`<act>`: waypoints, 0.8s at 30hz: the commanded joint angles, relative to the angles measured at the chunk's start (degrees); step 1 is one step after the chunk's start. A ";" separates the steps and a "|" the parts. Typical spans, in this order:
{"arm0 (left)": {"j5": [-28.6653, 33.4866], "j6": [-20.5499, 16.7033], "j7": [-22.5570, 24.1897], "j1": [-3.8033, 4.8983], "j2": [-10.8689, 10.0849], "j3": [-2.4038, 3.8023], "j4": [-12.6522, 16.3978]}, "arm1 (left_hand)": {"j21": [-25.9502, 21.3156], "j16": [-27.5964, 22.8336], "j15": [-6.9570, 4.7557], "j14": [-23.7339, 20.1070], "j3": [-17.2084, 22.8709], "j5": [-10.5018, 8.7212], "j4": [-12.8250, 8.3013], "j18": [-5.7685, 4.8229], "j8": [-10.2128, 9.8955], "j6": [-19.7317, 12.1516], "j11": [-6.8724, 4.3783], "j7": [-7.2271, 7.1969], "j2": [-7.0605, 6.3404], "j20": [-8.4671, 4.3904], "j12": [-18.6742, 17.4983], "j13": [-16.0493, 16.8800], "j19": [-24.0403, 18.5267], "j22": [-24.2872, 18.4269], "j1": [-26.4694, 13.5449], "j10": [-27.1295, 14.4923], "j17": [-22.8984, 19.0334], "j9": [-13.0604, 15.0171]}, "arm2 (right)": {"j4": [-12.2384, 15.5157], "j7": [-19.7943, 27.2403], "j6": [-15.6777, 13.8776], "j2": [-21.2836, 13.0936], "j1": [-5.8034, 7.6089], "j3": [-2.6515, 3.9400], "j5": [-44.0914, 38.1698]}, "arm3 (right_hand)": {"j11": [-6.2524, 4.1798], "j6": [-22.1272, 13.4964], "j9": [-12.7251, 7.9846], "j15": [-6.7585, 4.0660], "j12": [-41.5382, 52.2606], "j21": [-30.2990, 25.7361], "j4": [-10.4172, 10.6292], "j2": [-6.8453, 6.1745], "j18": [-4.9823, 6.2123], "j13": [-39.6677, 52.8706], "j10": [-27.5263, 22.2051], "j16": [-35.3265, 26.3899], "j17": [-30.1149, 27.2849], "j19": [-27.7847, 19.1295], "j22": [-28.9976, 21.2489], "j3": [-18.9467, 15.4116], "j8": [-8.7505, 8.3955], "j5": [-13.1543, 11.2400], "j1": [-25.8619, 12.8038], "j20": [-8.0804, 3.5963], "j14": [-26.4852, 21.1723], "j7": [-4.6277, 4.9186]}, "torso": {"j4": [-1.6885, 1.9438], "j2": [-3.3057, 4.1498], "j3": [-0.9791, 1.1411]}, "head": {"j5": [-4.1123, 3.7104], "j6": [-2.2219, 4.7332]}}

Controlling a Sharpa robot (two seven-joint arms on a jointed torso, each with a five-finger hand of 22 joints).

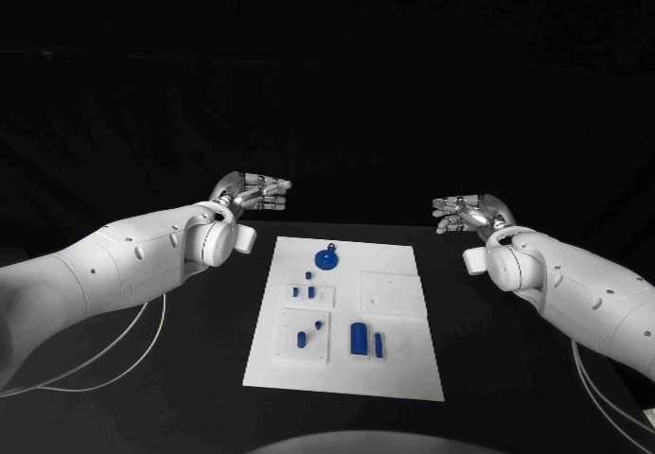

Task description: Assemble the parts on the task board

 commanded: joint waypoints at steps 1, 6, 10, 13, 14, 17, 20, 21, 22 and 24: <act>3.17 -0.81 1.81 0.26 0.98 0.07 -1.47 | -0.14 -0.35 -0.07 -0.35 -0.44 0.34 -0.36 1.09 -0.22 0.03 -0.30 -0.37 0.47 0.54 -0.02 -0.04 -0.57 -0.03 0.40 -0.15 -0.13 -0.05 | -1.93 6.79 -0.34 1.06 0.06 0.34 7.31 | 2.22 -1.30 -2.78 3.34 -2.88 -0.76 -0.19 -0.01 0.61 -8.35 -2.35 -10.62 -8.13 -8.91 -8.82 3.82 -0.22 -1.24 -1.32 3.15 -4.19 1.27 | 0.03 -0.35 0.13 | 0.08 0.67; 4.05 -0.77 2.03 0.40 2.20 0.09 -3.37 | -0.21 -0.33 0.05 -0.77 -0.59 0.34 -0.35 1.15 -0.22 -0.30 -0.15 -0.20 0.49 0.70 -0.06 -0.07 -0.88 -0.08 0.37 -0.58 -0.15 -0.07 | -3.68 8.43 2.50 2.00 0.22 0.67 9.82 | 5.00 -2.26 -8.34 6.94 -3.13 -0.48 1.99 -1.91 3.09 -15.68 -8.75 -14.95 -29.88 -17.26 -31.10 4.67 -0.12 0.02 -2.68 10.10 -11.07 0.96 | 0.18 -0.27 0.25 | -0.02 1.27; 1.86 -0.87 0.77 0.12 1.63 0.15 -2.18 | -3.93 -3.73 -6.88 -63.36 4.31 -5.16 -1.30 -4.88 -3.79 -58.85 -6.94 -7.37 -1.66 -7.82 -3.37 -3.36 -60.54 -3.89 -28.35 -62.53 -3.71 -3.62 | -2.56 4.45 -0.42 1.58 0.32 0.21 5.77 | -2.69 -60.92 -11.97 -0.07 -6.65 -4.27 10.82 -2.82 -5.76 -19.06 -71.87 -18.45 -34.22 -76.42 -41.34 -16.29 -3.64 -12.47 -26.69 1.01 -73.14 -6.51 | 0.15 -0.24 0.26 | -0.10 1.26; 2.15 -2.18 1.28 -0.28 1.11 0.43 -0.47 | -3.93 -3.73 -6.88 -63.36 4.31 -5.16 -1.30 -4.88 -3.79 -58.85 -6.94 -7.37 -1.66 -7.82 -3.37 -3.36 -60.54 -3.89 -33.71 -62.53 -3.71 -3.62 | -0.85 5.14 -1.59 1.09 0.69 -0.73 6.91 | -2.69 -60.92 -11.97 -0.07 -6.65 -4.27 10.82 -2.82 -5.76 -19.06 -71.87 -18.45 -34.22 -76.42 -41.34 -16.29 -3.64 -12.47 -68.84 1.01 -73.14 -6.51 | 0.32 -0.19 0.51 | -0.36 2.12; 2.21 -2.48 1.39 -0.37 0.99 0.50 -0.08 | -3.93 -3.73 -6.88 -63.36 4.31 -5.16 -1.30 -4.88 -3.79 -58.85 -6.94 -7.37 -1.66 -7.82 -3.37 -3.36 -60.54 -3.89 -34.82 -62.53 -3.71 -3.62 | -0.47 5.30 -1.85 0.98 0.78 -0.95 7.17 | -2.69 -60.92 -11.97 -0.07 -6.65 -4.27 10.82 -2.82 -5.76 -19.06 -71.87 -18.45 -34.22 -76.42 -41.34 -16.29 -3.64 -12.47 -68.84 1.01 -73.14 -6.51 | 0.36 -0.18 0.57 | -0.41 2.31; 2.81 -5.16 2.44 -1.20 -0.09 1.08 3.44 | -3.93 -3.73 -6.88 -63.36 4.31 -5.16 -1.30 -4.88 -3.79 -58.85 -6.94 -7.37 -1.66 -7.82 -3.37 -3.36 -60.54 -3.89 -78.71 -62.53 -3.71 -3.62 | 3.07 6.74 -4.27 -0.02 1.55 -2.90 9.54 | -2.69 -60.92 -11.97 -0.07 -6.65 -4.27 10.82 -2.82 -5.76 -19.06 -71.87 -18.45 -34.22 -76.42 -41.34 -16.29 -3.64 -12.47 -68.84 1.01 -73.14 -6.51 | 0.72 -0.08 1.09 | -0.94 4.09; 3.51 -8.33 3.67 -2.18 -1.36 1.77 7.59 | -3.93 -3.73 -6.88 -63.36 4.31 -5.16 -1.30 -4.88 -3.79 -58.85 -6.94 -7.37 -1.66 -7.82 -3.37 -3.36 -60.54 -3.89 -78.71 -62.53 -3.71 -3.62 | 7.21 8.42 -7.11 -1.19 2.45 -5.18 12.32 | -2.69 -60.92 -11.97 -0.07 -6.65 -4.27 10.82 -2.82 -5.76 -19.06 -71.87 -18.45 -34.22 -76.42 -41.34 -16.29 -3.64 -12.47 -68.84 1.01 -73.14 -6.51 | 1.12 0.04 1.68 | -1.53 6.09; 3.79 -9.59 4.16 -2.56 -1.87 2.04 9.24 | -3.93 -3.73 -6.88 -63.36 4.31 -5.16 -1.30 -4.88 -3.79 -58.85 -6.94 -7.37 -1.66 -7.82 -3.37 -3.36 -60.54 -3.89 -78.71 -62.53 -3.71 -3.62 | 8.87 9.10 -8.24 -1.66 2.81 -6.10 13.43 | -2.69 -60.92 -11.97 -0.07 -6.65 -4.27 10.82 -2.82 -5.76 -19.06 -71.87 -18.45 -34.22 -76.42 -41.34 -16.29 -3.64 -12.47 -68.84 1.01 -73.14 -6.51 | 1.25 0.08 1.88 | -1.72 6.74; 4.08 -10.92 4.68 -2.97 -2.40 2.33 10.98 | -3.93 -3.73 -6.88 -63.36 4.31 -5.16 -1.30 -4.88 -3.79 -58.85 -6.94 -7.37 -1.66 -7.82 -3.37 -3.36 -60.54 -3.89 -78.71 -62.53 -3.71 -3.62 | 10.59 9.80 -9.42 -2.15 3.18 -7.05 14.59 | -2.69 -60.92 -11.97 -0.07 -6.65 -4.27 10.82 -2.82 -5.76 -19.06 -71.87 -18.45 -34.22 -76.42 -41.34 -16.29 -3.64 -12.47 -68.84 1.01 -73.14 -6.51 | 1.37 0.11 2.04 | -1.89 7.31; 4.83 -14.28 5.99 -4.01 -3.75 3.06 15.39 | -3.93 -3.73 -6.88 -63.36 4.31 -5.16 -1.30 -4.88 -3.79 -58.85 -6.94 -7.37 -1.66 -7.82 -3.37 -3.36 -60.54 -3.89 -78.71 -62.53 -3.71 -3.62 | 15.01 11.60 -12.45 -3.39 4.15 -9.49 17.55 | -2.69 -60.92 -11.97 -0.07 -6.65 -4.27 10.82 -2.82 -5.76 -19.06 -71.87 -18.45 -34.22 -76.42 -41.34 -16.29 -3.64 -12.47 -68.84 1.01 -73.14 -6.51 | 1.60 0.18 2.39 | -2.23 8.46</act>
